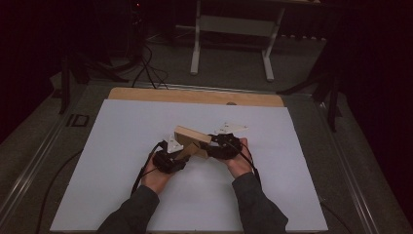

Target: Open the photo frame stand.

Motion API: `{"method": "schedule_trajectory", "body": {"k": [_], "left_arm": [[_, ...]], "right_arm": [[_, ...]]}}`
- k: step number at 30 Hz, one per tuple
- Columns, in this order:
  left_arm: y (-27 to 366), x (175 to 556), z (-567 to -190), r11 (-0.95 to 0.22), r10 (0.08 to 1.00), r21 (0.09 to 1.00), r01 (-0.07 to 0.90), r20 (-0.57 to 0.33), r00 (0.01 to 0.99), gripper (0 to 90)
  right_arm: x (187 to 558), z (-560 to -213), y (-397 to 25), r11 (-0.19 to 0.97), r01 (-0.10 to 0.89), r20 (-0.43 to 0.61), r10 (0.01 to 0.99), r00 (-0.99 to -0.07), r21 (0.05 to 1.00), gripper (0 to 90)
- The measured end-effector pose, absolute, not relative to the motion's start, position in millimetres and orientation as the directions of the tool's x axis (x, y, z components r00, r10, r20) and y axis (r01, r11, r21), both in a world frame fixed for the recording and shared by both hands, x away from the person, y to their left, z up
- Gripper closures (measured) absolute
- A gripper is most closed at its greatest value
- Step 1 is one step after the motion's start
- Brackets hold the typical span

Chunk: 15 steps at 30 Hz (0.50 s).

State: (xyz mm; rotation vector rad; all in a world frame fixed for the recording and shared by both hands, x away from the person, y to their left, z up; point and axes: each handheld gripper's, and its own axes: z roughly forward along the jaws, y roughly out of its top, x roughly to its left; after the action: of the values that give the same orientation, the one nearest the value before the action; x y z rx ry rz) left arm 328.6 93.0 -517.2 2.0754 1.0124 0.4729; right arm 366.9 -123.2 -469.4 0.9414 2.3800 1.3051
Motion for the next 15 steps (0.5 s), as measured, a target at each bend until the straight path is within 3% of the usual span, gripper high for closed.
{"method": "schedule_trajectory", "body": {"k": [15], "left_arm": [[105.2, 319.5, -507.5, -0.352, 0.772, 0.802, 0.483, -0.043, 0.635, 62.1]], "right_arm": [[355.3, -468.2, -117.6, 0.448, 0.368, 0.024, 0.608, -0.794, 0.815, 50.3]]}}
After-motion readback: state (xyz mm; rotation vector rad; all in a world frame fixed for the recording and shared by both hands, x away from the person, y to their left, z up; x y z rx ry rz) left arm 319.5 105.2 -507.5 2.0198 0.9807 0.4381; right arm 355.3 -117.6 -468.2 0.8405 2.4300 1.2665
